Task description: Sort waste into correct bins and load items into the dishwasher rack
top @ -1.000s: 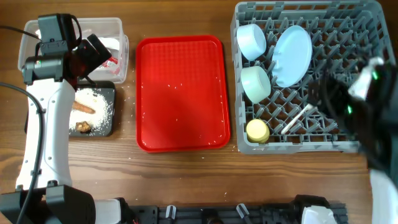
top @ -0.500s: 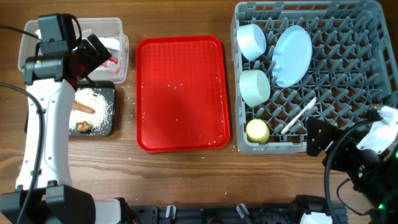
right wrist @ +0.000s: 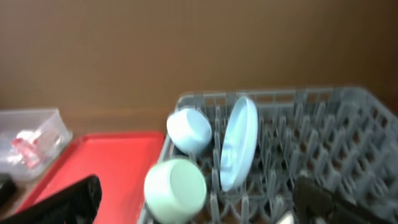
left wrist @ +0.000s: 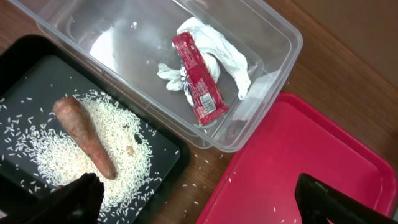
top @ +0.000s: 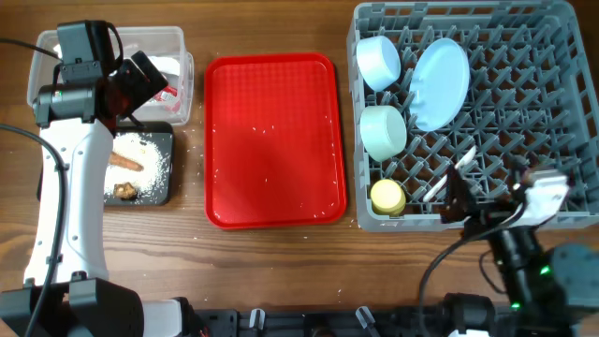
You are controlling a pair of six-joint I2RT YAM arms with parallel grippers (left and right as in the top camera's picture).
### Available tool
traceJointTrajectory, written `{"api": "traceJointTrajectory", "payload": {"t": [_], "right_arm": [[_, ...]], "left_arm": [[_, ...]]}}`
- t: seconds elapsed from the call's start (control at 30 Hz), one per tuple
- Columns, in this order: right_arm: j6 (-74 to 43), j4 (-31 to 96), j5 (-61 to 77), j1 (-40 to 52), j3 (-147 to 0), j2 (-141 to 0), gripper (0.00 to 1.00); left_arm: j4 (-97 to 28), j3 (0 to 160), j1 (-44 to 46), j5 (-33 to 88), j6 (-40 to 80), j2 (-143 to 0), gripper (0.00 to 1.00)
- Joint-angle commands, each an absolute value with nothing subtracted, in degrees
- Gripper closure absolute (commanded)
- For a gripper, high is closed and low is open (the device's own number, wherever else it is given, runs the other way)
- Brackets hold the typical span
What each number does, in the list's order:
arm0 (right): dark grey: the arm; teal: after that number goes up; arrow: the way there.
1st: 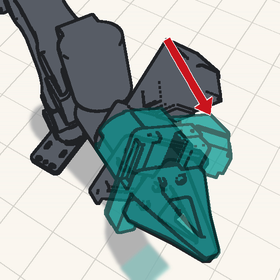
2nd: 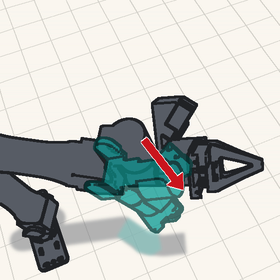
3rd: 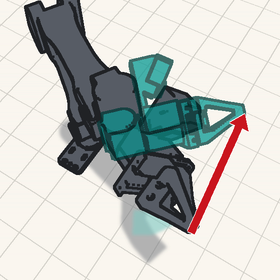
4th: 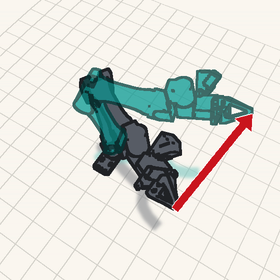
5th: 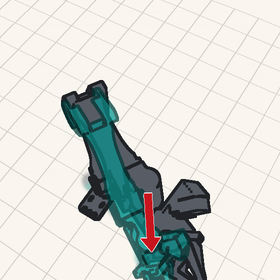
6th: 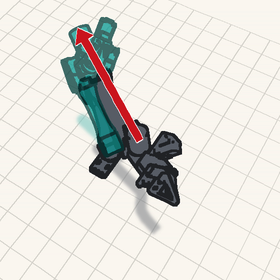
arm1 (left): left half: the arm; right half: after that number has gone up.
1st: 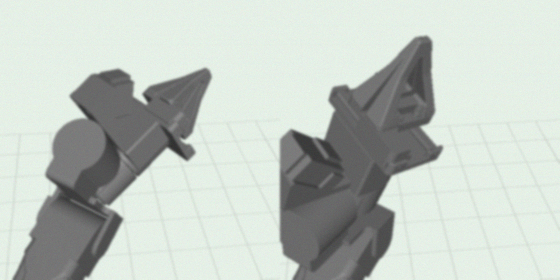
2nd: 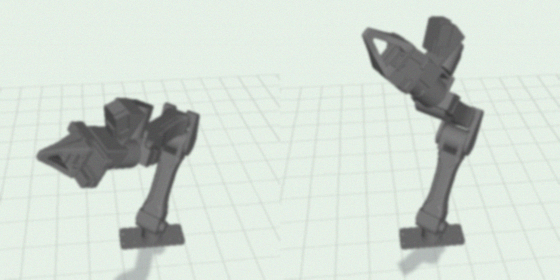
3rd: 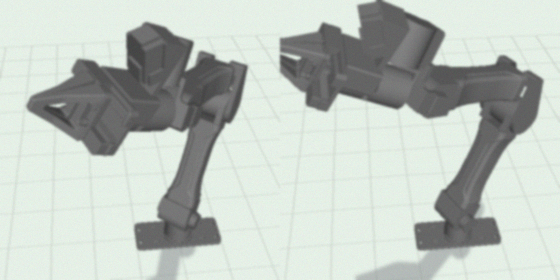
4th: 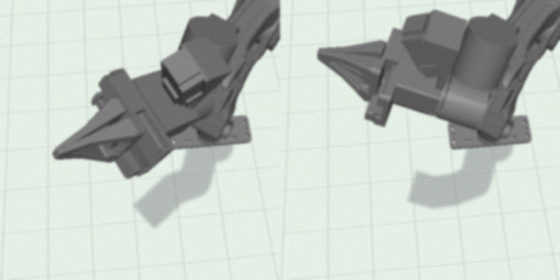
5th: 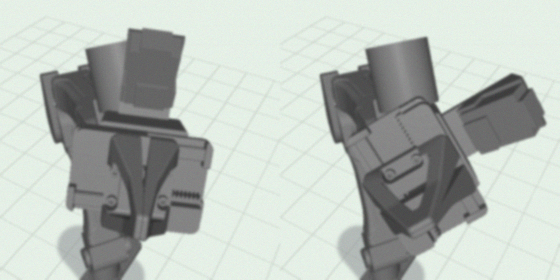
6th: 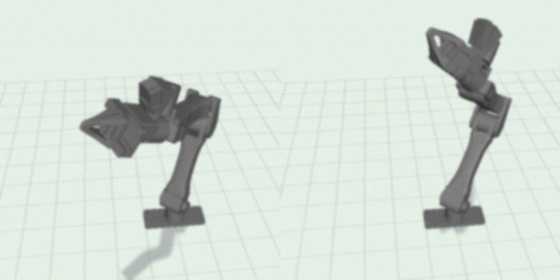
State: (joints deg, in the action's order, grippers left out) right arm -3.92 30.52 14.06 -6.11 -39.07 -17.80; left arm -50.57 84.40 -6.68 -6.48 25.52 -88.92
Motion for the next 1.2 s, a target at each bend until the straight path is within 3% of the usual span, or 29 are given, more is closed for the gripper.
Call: {"api": "traceJointTrajectory", "payload": {"t": [0.0,0.23,0.5,1.17], "right_arm": [[-3.2,23.6,15.6,-6.0,-27.0,-9.8,0.00],[-3.2,7.2,15.6,-6.0,-10.2,-0.5,0.00],[-3.2,-5.1,13.2,-5.4,-0.5,-0.2,0.00],[-3.0,-0.8,9.5,-5.3,-0.3,-0.2,0.00]], "left_arm": [[-50.4,84.7,-6.5,-6.4,24.2,-89.0,0.00],[-50.4,84.7,-6.5,-6.4,24.2,-89.0,0.00],[-50.4,84.7,-6.5,-6.4,24.2,-89.0,0.00],[-50.4,84.7,-6.5,-6.4,24.2,-89.0,0.00]]}}
